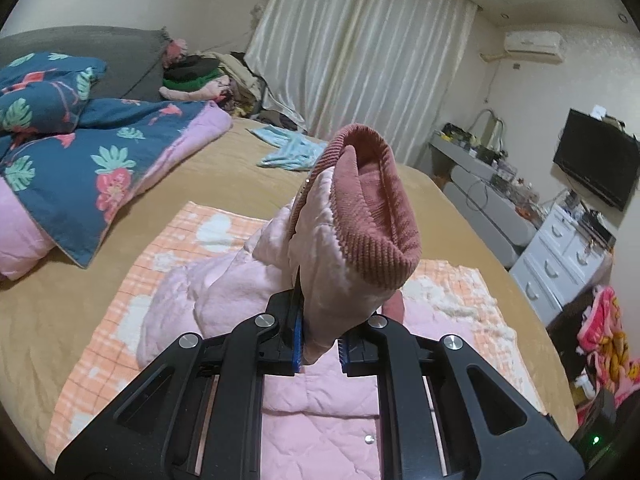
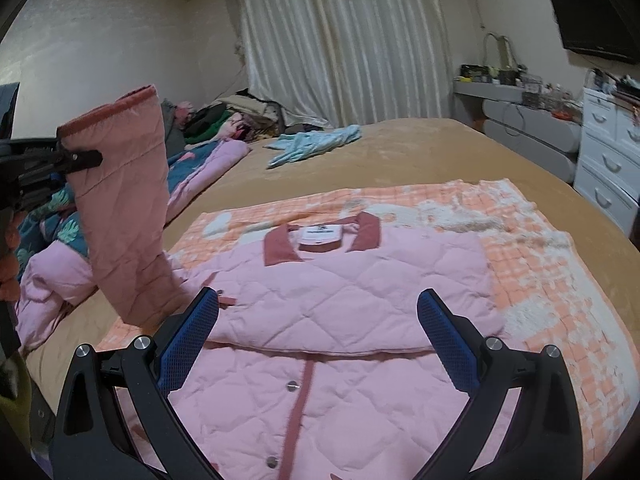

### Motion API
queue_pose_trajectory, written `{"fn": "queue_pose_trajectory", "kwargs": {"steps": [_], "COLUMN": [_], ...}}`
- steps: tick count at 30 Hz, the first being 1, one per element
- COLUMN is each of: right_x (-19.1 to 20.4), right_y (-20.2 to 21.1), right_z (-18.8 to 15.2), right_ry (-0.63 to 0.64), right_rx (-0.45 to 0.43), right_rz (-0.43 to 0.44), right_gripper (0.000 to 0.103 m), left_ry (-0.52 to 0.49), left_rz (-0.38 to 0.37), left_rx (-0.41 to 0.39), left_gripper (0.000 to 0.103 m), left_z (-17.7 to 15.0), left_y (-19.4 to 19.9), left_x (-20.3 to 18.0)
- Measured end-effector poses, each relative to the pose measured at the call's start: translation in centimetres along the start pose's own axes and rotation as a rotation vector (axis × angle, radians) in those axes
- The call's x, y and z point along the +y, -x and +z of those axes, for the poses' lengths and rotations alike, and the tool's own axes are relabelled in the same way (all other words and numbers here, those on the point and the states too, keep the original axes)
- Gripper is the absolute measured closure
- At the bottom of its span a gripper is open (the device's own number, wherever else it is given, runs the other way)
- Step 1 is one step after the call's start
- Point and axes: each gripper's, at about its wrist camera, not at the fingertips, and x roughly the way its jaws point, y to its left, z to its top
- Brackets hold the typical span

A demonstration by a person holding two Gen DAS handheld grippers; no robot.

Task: Fold large clothes
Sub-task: 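Carry the sleeve across the jacket front and lower it with the left tool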

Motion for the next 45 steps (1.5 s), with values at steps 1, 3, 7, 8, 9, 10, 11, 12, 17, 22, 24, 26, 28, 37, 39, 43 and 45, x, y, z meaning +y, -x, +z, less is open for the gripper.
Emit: {"fn": "queue_pose_trajectory", "kwargs": {"steps": [1,3,7,8,9,10,11,12,17,22,24,26,28,37,39,43,45], "right_x": [-0.6,-1.5,-3.2,-3.6,-4.1,-4.6,-4.9,-5.3,-7.4,-9.7,-10.6,-11.6,-12.5,-16.2,-16.9,-17.6,-17.7], "right_y": [0.1,0.1,0.0,0.0,0.0,0.0,0.0,0.0,0.1,0.2,0.3,0.2,0.3,-0.8,-1.1,-1.8,-2.0], "right_z": [-0.1,-0.4,-0.9,-1.1,-1.3,-1.4,-1.5,-1.6,-2.1,-2.2,-2.3,-2.4,-2.5,-4.2,-4.7,-5.5,-5.8], "right_ry": [-0.009,-0.019,-0.050,-0.058,-0.071,-0.080,-0.087,-0.094,-0.129,-0.164,-0.180,-0.197,-0.213,-0.294,-0.315,-0.324,-0.328], "right_rx": [0.000,0.001,0.006,0.007,0.010,0.012,0.013,0.014,0.018,0.014,0.012,0.012,0.014,0.069,0.084,0.103,0.109], "right_rz": [-0.012,-0.034,-0.061,-0.063,-0.065,-0.068,-0.073,-0.077,-0.108,-0.141,-0.152,-0.166,-0.179,-0.231,-0.235,-0.242,-0.242], "right_gripper": [0.004,0.004,0.004,0.004,0.004,0.004,0.004,0.004,0.004,0.004,0.004,0.004,0.004,0.004,0.004,0.004,0.004], "left_ry": [-0.006,-0.025,-0.053,-0.065,-0.076,-0.084,-0.095,-0.105,-0.158,-0.195,-0.213,-0.225,-0.247,-0.363,-0.393,-0.503,-0.533], "left_rz": [-0.007,-0.009,-0.026,-0.031,-0.037,-0.040,-0.045,-0.051,-0.069,-0.096,-0.111,-0.110,-0.115,-0.088,-0.074,-0.041,-0.060], "left_rx": [0.009,0.022,0.052,0.062,0.071,0.076,0.085,0.092,0.120,0.150,0.166,0.180,0.198,0.353,0.399,0.473,0.505], "left_gripper": [0.097,0.097,0.097,0.097,0.097,0.097,0.097,0.097,0.097,0.097,0.097,0.097,0.097,0.082,0.080,0.060,0.027], "left_z": [-0.3,-0.9,-2.3,-2.7,-3.1,-3.4,-3.8,-4.2,-5.8,-7.2,-7.9,-8.8,-9.8,-16.7,-18.2,-21.3,-22.6], "left_y": [-0.5,-1.0,-2.3,-2.7,-3.1,-3.4,-3.8,-4.1,-5.7,-7.2,-8.0,-8.7,-9.4,-13.5,-14.2,-14.6,-14.1], "left_x": [-0.5,-1.3,-3.1,-3.6,-4.1,-4.5,-5.1,-5.6,-8.2,-10.4,-11.4,-12.3,-13.1,-15.3,-15.4,-15.9,-15.9]}}
